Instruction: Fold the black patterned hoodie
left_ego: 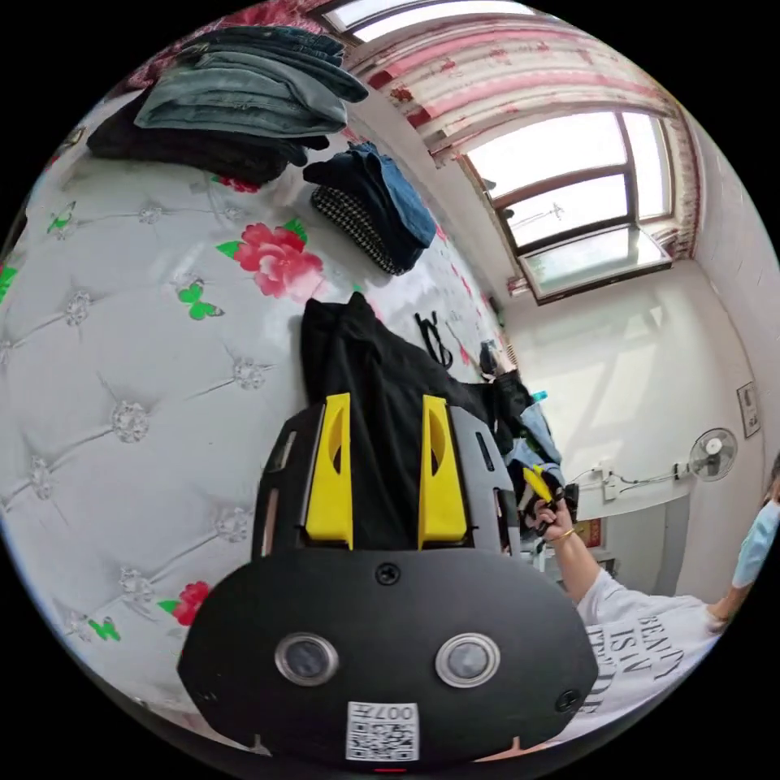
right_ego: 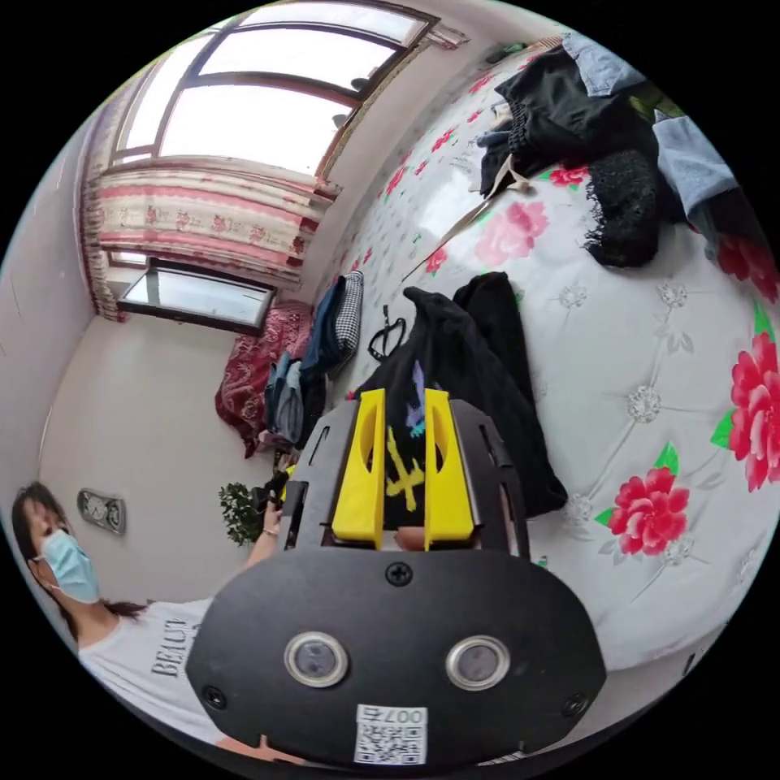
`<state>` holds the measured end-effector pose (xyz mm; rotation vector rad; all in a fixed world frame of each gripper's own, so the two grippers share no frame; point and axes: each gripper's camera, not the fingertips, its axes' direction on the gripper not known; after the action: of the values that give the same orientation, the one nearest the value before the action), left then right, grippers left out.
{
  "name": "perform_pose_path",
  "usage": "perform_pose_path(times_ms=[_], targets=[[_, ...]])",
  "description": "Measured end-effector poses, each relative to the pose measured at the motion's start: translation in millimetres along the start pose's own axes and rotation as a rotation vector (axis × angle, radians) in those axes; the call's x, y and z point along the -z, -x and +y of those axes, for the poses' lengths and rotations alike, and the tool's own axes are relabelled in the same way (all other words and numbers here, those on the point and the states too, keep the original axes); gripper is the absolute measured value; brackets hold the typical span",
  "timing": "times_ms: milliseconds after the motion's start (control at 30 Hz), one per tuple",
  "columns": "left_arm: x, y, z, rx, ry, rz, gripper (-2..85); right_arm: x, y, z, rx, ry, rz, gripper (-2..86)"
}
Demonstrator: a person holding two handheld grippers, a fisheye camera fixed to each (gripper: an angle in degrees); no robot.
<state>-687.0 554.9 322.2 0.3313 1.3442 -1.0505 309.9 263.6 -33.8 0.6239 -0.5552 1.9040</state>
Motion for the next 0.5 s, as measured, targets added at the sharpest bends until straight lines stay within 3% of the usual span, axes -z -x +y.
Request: perform_pose_path(times_ms=[200, 333, 400, 500], targets=[[-40, -18, 76, -0.041, 0.114, -0.149, 15.4, 18, -68, 70, -0.114, -0.008, 0.302, 12.7], [-98, -42, 98, -0.101, 0.248, -0.263, 13.3, 13, -133, 97, -0.317, -0.050, 0.164, 12.5], [-132, -42, 88, -0.096, 0.307, -0.318, 6.6, 3, -149, 99, -0.349, -0.056, 0.124, 11.0], [-131, -26, 60, -0.046, 0.311, -0.260, 4.9, 7, -170, 101, -0.428, -0.135, 0.051, 8.5]])
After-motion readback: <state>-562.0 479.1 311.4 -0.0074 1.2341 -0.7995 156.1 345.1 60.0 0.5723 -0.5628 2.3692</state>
